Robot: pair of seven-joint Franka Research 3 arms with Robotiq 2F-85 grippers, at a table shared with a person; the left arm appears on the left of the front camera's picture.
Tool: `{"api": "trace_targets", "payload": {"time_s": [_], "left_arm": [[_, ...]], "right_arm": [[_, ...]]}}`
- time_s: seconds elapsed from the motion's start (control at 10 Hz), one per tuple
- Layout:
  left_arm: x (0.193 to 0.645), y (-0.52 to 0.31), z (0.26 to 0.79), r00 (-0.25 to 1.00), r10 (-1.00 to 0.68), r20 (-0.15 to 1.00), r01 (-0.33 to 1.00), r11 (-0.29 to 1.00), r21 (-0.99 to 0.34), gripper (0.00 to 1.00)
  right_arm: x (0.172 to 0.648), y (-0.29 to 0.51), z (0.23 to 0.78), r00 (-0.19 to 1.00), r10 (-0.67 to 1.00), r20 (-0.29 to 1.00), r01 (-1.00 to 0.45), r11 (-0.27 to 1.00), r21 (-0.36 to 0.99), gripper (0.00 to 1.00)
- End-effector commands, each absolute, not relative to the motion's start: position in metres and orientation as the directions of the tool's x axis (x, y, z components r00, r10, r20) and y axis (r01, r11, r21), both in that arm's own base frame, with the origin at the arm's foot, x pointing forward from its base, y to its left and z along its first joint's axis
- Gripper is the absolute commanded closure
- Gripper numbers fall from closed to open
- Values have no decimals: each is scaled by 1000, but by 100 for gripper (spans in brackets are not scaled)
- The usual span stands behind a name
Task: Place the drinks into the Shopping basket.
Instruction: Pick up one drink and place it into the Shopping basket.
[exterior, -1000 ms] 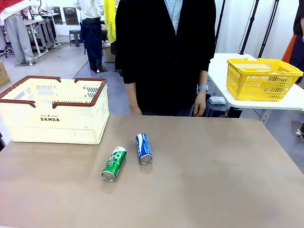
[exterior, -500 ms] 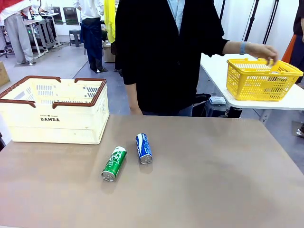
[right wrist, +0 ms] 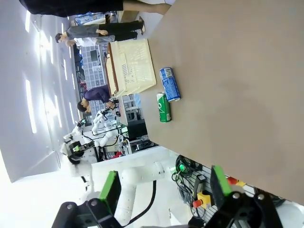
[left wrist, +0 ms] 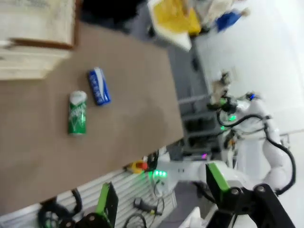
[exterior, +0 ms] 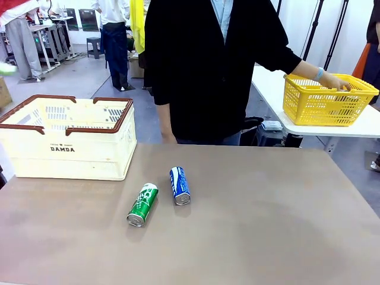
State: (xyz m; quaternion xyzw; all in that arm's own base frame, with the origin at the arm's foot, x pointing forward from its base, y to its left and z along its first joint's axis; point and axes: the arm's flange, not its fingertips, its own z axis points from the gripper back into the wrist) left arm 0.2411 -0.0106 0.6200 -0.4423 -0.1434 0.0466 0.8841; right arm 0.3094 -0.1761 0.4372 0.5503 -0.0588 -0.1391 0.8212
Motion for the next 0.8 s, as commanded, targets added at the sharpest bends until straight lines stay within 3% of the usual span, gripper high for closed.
{"api": "trace_targets", "payload": {"time_s": [0.0, 0.2, 0.4, 0.5, 0.7], "left_arm": [[332, -86, 628, 991, 128, 50, -54, 696, -716, 0], [384, -176, 601, 999, 29, -30, -41, 779, -625, 0], [407, -242, 555, 997, 22, -80, -61, 850, -524, 0], [416, -264, 525, 991, 130, 21, -112, 916, -386, 0], [407, -306, 473, 997, 38, 72, -14, 949, -314, 0]], "right_arm": [[308, -177, 442, 955, -290, -69, 175, 359, 917, 0], [308, -177, 442, 955, -290, -69, 175, 359, 917, 0], [308, -177, 442, 955, -290, -69, 175, 359, 917, 0], [308, -177, 442, 955, -290, -69, 175, 359, 917, 0], [308, -177, 442, 955, -290, -69, 175, 359, 917, 0]]}}
